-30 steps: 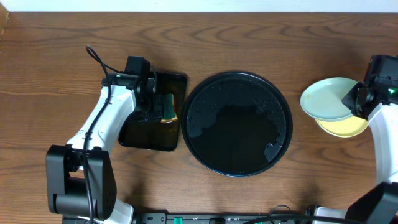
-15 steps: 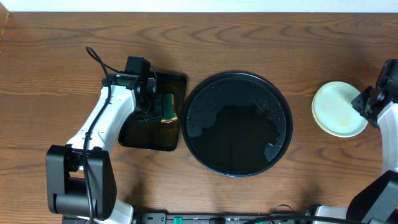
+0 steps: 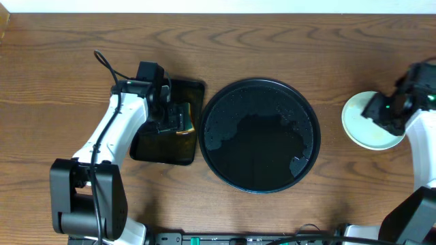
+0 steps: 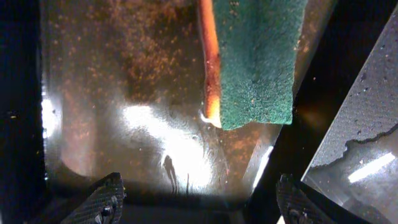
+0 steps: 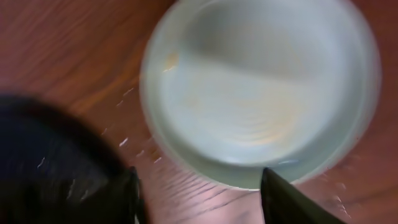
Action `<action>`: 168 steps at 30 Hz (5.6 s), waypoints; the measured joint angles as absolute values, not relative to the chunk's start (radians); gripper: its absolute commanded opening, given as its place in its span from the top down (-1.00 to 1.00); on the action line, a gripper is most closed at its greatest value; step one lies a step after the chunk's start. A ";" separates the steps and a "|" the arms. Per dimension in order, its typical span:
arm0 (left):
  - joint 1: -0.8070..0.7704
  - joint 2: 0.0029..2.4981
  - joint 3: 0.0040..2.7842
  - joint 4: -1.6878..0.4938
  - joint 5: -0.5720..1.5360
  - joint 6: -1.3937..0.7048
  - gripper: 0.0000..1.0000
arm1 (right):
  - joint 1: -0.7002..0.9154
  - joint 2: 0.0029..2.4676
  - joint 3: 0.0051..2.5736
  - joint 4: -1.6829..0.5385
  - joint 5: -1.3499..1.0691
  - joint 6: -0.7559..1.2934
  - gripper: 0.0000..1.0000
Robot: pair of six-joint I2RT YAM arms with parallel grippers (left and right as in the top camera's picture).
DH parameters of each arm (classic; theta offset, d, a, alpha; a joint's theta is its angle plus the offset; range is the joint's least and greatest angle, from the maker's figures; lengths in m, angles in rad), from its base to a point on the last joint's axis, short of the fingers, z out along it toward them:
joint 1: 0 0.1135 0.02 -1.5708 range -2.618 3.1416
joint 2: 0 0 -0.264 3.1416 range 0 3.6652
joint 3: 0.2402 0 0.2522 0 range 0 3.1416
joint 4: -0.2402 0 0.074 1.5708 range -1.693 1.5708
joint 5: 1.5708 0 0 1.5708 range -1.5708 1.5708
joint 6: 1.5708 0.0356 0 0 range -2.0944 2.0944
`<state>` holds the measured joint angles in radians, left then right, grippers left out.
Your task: Clean dirty plates on tray and stack at the side
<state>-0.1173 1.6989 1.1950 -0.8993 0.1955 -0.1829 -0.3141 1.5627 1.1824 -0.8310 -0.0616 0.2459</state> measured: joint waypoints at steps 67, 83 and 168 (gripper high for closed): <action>-0.053 0.653 0.814 -0.830 0.105 -0.134 -0.63 | -0.154 0.602 0.716 -0.780 -0.109 0.050 -0.98; -0.053 0.654 0.810 -0.830 0.105 -0.134 -0.63 | -0.010 0.038 0.143 0.128 -0.150 -0.031 -0.99; -0.028 0.012 0.024 0.159 0.071 -0.104 -0.64 | 0.029 0.012 0.007 -0.059 -0.144 -0.085 -0.99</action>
